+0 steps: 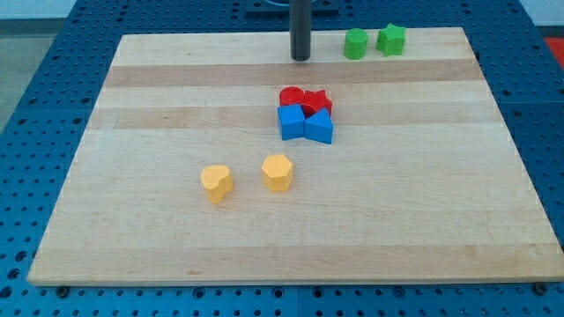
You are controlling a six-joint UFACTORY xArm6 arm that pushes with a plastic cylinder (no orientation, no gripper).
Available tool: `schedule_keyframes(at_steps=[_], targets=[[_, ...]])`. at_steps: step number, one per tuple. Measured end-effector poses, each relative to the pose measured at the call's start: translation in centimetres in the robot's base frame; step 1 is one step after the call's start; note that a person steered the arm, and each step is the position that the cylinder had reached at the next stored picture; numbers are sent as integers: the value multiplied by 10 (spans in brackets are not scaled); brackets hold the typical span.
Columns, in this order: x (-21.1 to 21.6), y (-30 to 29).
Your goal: Place your arm to the left of the yellow heart
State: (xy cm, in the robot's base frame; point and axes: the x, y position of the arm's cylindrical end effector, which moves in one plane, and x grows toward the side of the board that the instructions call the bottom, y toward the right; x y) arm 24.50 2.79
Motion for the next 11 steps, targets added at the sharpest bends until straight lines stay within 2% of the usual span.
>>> schedule_keyframes(at_steps=[1,2,3,4,5,6,8,9,11], targets=[[-2,59],[-1,88],[30,76],[85,78],[136,131],[200,140],[316,51],[341,-10],[354,-189]])
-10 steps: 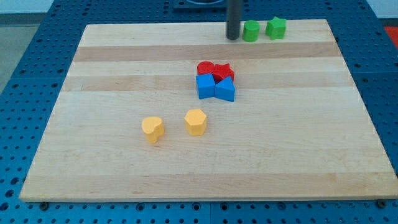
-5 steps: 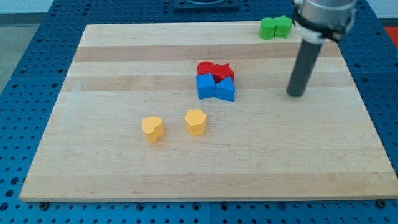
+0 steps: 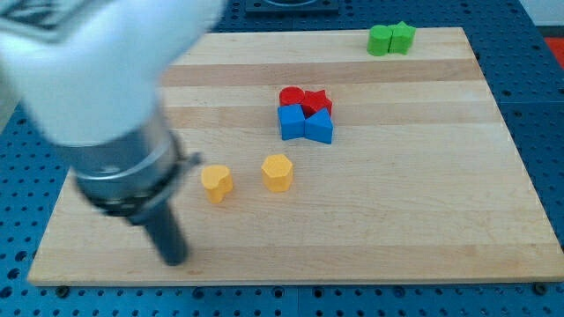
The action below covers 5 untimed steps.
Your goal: Place your arm to the left of the yellow heart
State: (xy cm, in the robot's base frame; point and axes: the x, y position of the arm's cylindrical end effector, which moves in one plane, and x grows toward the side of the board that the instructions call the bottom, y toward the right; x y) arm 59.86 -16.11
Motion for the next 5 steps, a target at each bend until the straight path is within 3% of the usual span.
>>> schedule_keyframes(at_steps=[1,5], targets=[[1,-45],[-15,-58]])
